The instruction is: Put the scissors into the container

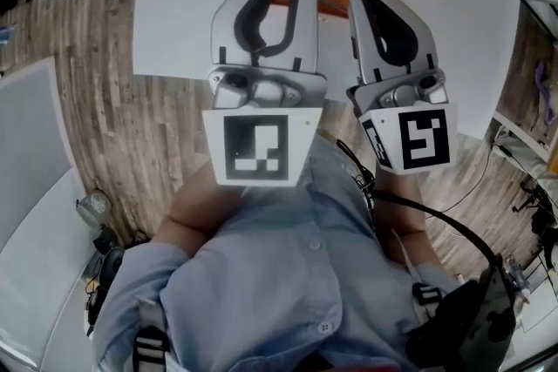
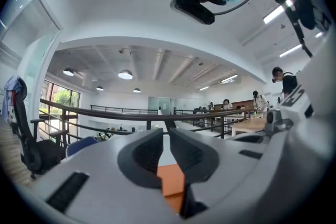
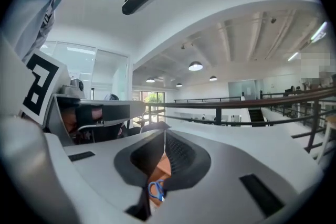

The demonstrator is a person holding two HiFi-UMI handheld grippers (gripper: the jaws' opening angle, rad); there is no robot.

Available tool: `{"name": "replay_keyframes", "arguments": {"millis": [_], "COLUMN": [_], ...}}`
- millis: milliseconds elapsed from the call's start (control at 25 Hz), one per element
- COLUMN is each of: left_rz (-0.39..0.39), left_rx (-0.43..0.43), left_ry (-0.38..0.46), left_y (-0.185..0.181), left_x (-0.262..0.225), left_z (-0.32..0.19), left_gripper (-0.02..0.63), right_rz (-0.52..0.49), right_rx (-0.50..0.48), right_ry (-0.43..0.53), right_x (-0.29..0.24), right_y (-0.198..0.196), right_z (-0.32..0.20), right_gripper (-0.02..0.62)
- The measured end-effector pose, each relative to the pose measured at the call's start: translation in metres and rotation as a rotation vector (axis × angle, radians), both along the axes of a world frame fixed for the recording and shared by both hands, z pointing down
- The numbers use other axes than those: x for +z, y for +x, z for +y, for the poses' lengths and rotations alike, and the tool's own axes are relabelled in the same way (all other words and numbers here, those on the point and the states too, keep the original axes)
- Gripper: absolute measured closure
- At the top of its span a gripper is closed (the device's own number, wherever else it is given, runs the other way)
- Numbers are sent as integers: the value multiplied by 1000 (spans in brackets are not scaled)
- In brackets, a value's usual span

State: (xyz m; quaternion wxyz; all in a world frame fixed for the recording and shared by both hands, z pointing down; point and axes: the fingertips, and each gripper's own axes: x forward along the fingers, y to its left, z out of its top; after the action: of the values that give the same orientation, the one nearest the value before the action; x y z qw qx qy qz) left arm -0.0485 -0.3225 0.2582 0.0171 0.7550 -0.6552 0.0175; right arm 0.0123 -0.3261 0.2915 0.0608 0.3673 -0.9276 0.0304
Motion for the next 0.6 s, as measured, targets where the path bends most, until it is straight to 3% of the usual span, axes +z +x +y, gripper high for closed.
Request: {"name": "replay_keyframes", "arguments": {"millis": [200,360,600], "left_rz": [-57,-75,-106], "left_rx": [54,45,61], "left_ry": [118,199,233], "left_y": [32,46,66], "left_x": [-58,-89,-105], "left_z": [33,59,79], "left_gripper": [561,561,561], "right_rz": [-30,-42,-46], "right_rx": [49,83,104], "right_ry": [128,230,296], "right_x": [-65,-105,-132], "right_y": [20,38,54], "right_z": [24,50,68], "right_gripper": [583,583,584]}}
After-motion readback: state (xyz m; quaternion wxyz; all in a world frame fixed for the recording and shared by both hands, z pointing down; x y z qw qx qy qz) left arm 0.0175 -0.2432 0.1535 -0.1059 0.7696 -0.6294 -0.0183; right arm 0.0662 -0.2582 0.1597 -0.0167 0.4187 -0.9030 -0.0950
